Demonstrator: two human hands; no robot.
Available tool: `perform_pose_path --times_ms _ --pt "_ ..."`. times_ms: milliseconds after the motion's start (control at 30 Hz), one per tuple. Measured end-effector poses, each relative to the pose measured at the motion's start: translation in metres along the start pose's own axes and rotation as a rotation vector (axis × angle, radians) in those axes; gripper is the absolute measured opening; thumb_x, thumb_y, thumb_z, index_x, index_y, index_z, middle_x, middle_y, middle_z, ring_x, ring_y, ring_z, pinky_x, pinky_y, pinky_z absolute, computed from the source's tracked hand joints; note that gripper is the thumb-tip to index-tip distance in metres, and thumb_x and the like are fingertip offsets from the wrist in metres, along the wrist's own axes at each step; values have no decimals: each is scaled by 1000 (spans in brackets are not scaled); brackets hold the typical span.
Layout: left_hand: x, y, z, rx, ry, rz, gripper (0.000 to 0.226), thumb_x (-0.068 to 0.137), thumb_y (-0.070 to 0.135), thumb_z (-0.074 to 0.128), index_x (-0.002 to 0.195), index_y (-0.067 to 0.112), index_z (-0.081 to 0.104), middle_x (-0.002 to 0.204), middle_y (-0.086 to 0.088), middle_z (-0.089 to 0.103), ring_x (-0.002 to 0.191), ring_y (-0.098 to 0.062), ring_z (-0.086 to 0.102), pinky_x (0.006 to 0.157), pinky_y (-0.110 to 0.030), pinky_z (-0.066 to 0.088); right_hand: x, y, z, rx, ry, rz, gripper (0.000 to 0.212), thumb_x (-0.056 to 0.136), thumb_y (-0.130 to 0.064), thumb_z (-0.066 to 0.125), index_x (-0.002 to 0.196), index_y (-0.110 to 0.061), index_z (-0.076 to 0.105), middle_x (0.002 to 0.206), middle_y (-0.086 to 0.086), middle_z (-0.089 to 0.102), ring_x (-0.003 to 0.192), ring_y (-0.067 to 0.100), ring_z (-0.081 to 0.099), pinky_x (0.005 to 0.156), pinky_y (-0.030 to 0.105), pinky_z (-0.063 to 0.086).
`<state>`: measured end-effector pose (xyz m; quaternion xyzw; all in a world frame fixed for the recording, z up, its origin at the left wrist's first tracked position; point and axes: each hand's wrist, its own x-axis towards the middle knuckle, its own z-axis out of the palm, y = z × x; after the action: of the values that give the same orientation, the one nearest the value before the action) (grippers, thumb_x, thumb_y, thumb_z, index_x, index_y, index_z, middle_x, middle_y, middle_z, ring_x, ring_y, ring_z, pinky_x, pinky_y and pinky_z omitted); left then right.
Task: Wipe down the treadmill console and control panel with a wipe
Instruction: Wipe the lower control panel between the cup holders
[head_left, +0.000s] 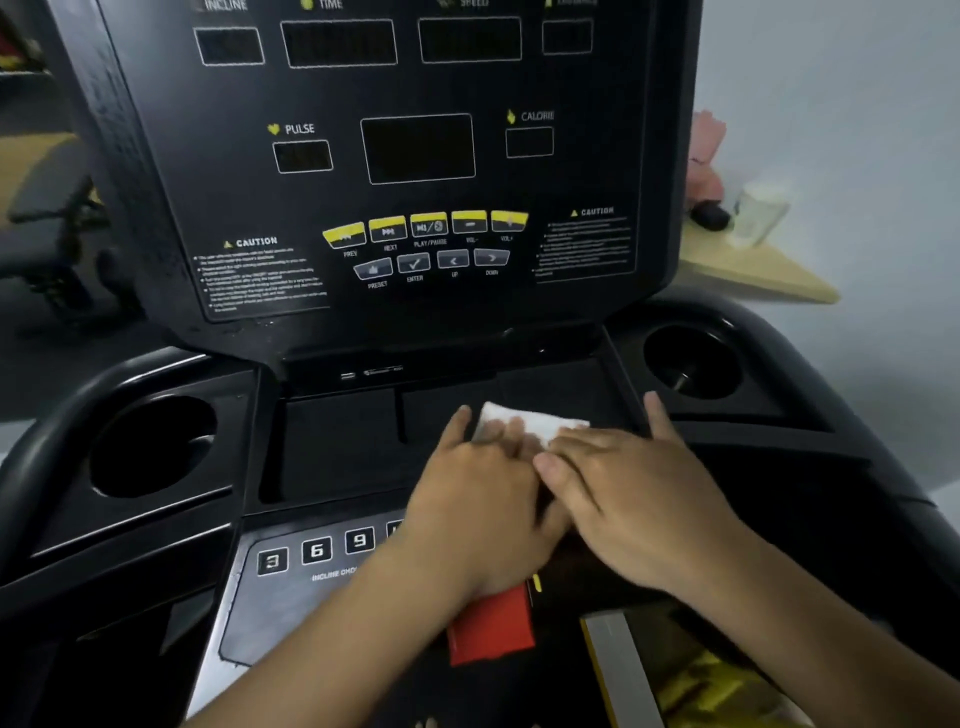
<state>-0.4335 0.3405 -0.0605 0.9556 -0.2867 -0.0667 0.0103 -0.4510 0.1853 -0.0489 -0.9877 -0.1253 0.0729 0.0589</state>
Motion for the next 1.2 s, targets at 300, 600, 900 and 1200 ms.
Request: perform_pose_path --times_ms 300,600,900,1200 --pt "47 8 2 34 -85 -12 69 97 51 22 156 17 16 163 -13 18 151 -27 12 119 -57 -6 25 16 -4 68 -80 118 85 87 -65 -7 147 -29 39 157 -3 35 144 13 29 119 55 -1" --pt "65 8 0 -50 -151 -18 75 96 56 28 157 24 1 166 -7 -1 152 -26 -6 116 -63 -9 41 14 -6 89 -7 148 89 86 -66 -8 126 -26 60 117 -4 67 113 17 58 117 58 5" --pt "37 17 2 -56 -118 43 72 96 53 26 157 24 4 166 -4 4 152 -21 -1 119 -58 -4 13 12 -8 11 -98 96 91 85 -66 -11 139 -25 50 146 -4 49 143 12 31 120 54 2" --pt "30 30 8 9 -82 90 77 94 58 24 157 20 1 165 -7 5 152 -23 2 117 -59 -8 -3 22 -7 -32 -126 66 87 86 -64 -10 149 -26 36 157 -7 33 147 6 15 121 48 -3"
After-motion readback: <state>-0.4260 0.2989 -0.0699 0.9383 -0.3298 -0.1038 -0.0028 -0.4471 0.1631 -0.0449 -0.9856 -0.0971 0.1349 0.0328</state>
